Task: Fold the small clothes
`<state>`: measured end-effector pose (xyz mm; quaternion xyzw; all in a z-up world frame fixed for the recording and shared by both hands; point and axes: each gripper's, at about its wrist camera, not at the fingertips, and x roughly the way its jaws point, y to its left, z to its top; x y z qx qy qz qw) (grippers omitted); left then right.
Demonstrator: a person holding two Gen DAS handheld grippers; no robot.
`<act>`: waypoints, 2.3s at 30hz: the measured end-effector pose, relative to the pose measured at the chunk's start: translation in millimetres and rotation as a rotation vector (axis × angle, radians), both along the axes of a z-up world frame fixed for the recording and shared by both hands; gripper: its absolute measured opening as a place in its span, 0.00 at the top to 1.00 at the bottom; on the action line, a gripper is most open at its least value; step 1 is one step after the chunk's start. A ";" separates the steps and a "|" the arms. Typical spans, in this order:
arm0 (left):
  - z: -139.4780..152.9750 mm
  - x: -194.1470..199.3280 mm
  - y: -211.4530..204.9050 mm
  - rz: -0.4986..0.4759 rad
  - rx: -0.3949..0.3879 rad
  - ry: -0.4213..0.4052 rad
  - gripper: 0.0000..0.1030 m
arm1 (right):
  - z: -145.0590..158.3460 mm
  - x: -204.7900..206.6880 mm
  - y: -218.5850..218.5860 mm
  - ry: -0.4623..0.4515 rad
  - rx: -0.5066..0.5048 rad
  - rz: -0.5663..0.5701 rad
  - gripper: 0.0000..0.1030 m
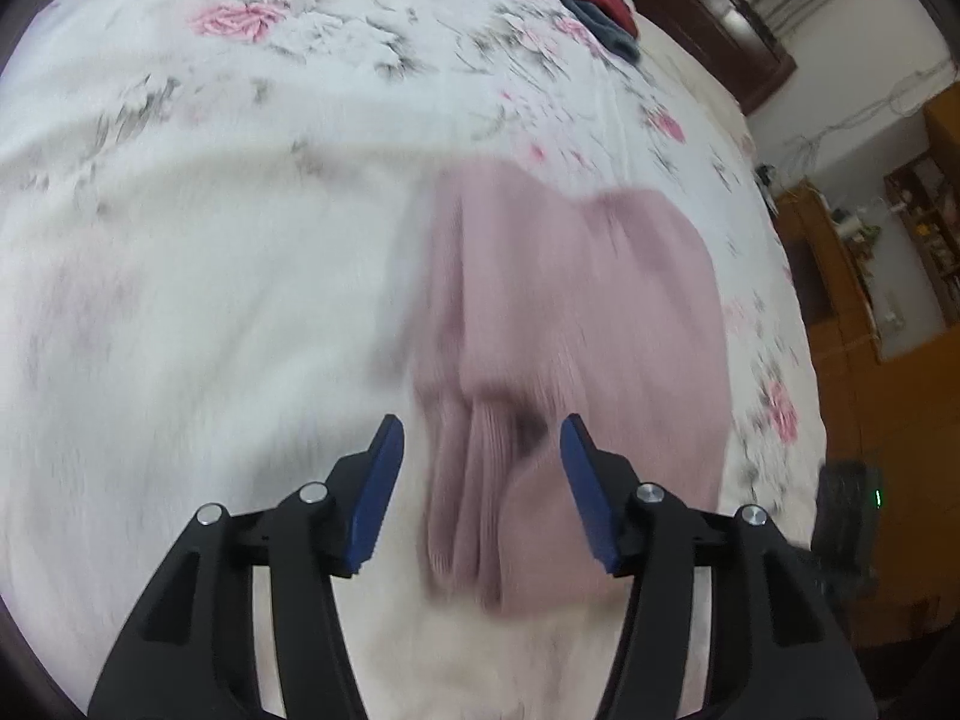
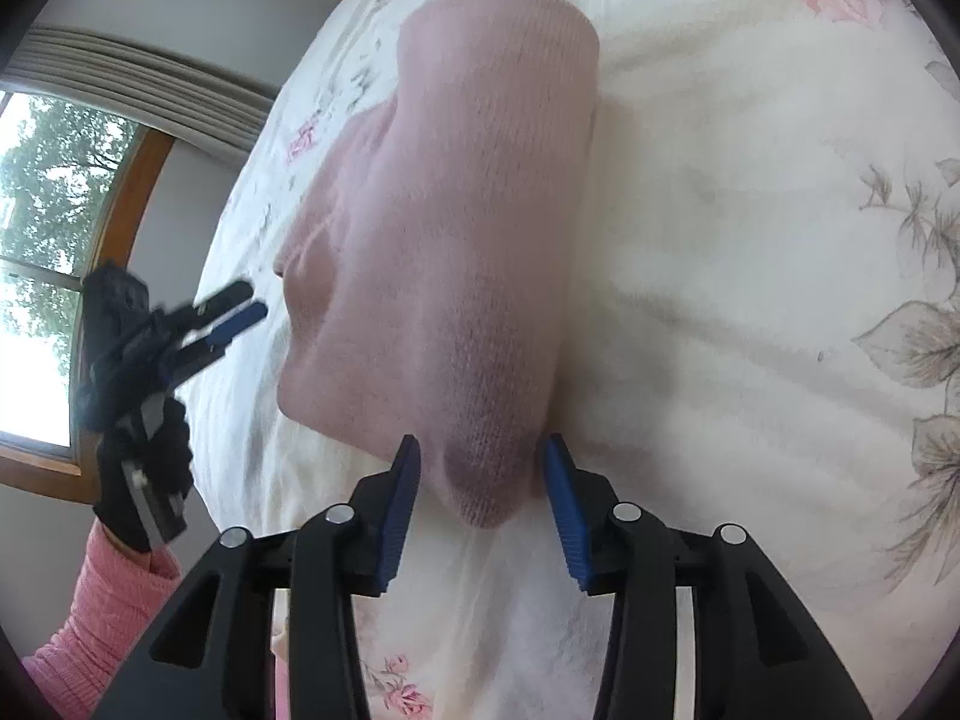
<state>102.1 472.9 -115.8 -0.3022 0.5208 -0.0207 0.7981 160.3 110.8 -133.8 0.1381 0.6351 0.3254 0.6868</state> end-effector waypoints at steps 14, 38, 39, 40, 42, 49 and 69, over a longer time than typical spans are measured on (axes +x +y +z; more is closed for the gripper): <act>-45.8 33.2 18.5 0.092 -0.088 0.076 0.87 | 0.0 -3.4 5.7 -0.042 -0.056 0.036 0.58; -76.1 79.8 -4.9 -0.126 -0.277 -0.002 0.26 | -21.7 90.7 15.5 0.084 0.173 -0.078 0.20; -77.5 82.7 -8.3 -0.130 -0.284 -0.010 0.26 | -25.9 92.6 17.3 0.097 0.185 -0.078 0.17; -78.8 84.6 -10.7 -0.131 -0.289 -0.014 0.26 | -32.9 95.8 21.5 0.116 0.202 -0.085 0.15; -80.2 87.4 -15.8 -0.142 -0.285 -0.017 0.27 | -42.2 99.5 25.6 0.147 0.243 -0.100 0.16; -63.9 75.5 -22.1 -0.129 -0.332 -0.074 0.57 | -27.9 93.3 22.2 0.129 0.300 -0.112 0.43; 32.4 -10.9 -207.1 -0.288 -0.482 -0.188 0.62 | 97.5 -27.0 -159.9 0.037 0.310 -0.104 0.44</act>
